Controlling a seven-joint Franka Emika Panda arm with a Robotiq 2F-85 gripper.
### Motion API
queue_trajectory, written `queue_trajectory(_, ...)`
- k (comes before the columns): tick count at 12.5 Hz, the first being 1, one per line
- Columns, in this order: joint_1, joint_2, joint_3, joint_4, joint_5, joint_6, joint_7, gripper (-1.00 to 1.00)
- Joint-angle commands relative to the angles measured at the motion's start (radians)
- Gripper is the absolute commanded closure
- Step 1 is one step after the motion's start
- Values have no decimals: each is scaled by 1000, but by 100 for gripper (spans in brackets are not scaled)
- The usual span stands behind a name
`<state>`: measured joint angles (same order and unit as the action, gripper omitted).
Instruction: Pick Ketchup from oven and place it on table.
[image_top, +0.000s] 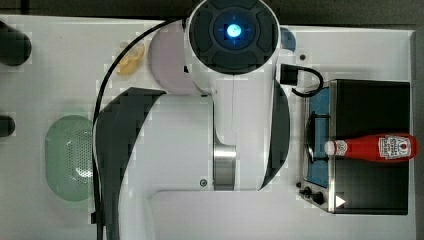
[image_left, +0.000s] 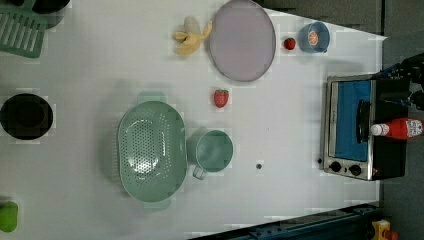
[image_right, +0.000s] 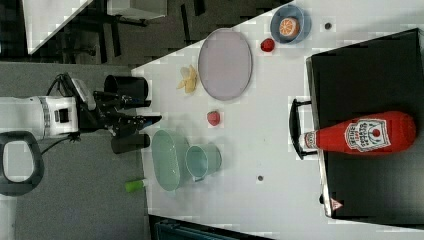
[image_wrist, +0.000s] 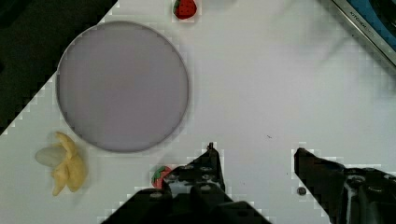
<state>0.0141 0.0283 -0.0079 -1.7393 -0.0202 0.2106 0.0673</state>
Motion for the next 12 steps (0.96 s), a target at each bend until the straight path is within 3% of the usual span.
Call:
queue_trajectory(1,-26,-340,-14,-181,62,-145,89,-52)
queue_trajectory(2,-26,-339,-14,-182,62,-145,89,-67)
queue_trajectory(3,-26,-339,-14,-182,62,-146,89,-94)
queue_trajectory(4,-27,-337,-17,-182,61,-145,89,-100)
queue_trajectory(8,-50,-304,-75,-182,58,-139,89,-100)
queue_trajectory(12,-90,-215,-252,-182,57,-68,89,-100)
